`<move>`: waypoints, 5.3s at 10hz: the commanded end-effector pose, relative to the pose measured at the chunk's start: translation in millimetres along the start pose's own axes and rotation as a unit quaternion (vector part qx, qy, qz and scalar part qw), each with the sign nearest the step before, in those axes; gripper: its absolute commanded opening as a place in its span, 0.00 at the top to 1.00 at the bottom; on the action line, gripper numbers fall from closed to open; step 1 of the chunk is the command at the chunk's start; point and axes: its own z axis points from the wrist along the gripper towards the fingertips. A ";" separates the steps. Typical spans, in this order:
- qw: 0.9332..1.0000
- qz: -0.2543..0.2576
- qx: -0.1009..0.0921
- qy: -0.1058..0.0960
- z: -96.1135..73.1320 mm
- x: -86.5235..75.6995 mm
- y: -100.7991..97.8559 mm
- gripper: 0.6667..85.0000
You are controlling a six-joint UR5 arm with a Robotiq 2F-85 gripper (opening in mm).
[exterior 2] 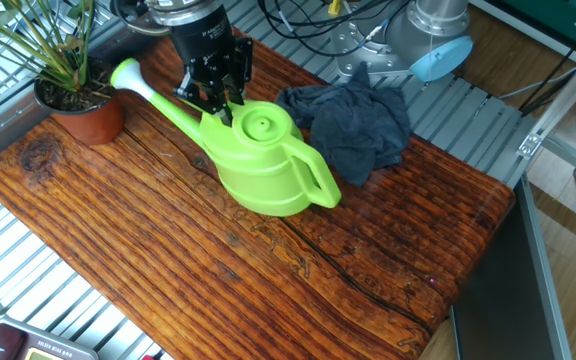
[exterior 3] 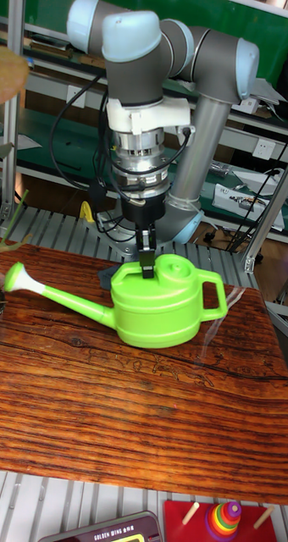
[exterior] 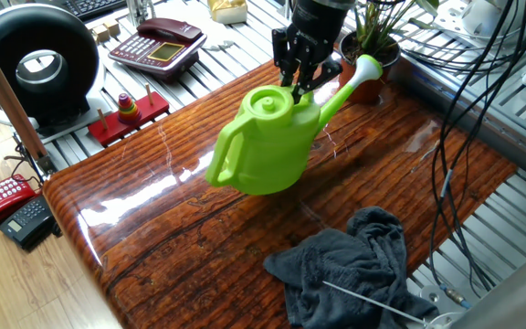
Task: Water the plant
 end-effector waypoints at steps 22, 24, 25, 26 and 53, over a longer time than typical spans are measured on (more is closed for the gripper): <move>0.990 0.047 0.033 0.125 -23.5 57.2 -12.3 1.00; 0.990 0.051 0.033 0.124 -28.2 58.4 -11.9 1.00; 0.991 0.052 0.030 0.122 -36.5 55.4 -10.6 1.00; 0.991 0.054 0.026 0.120 -43.9 50.4 -9.9 1.00; 0.996 -0.044 0.007 0.072 -30.2 -49.4 -12.9 1.00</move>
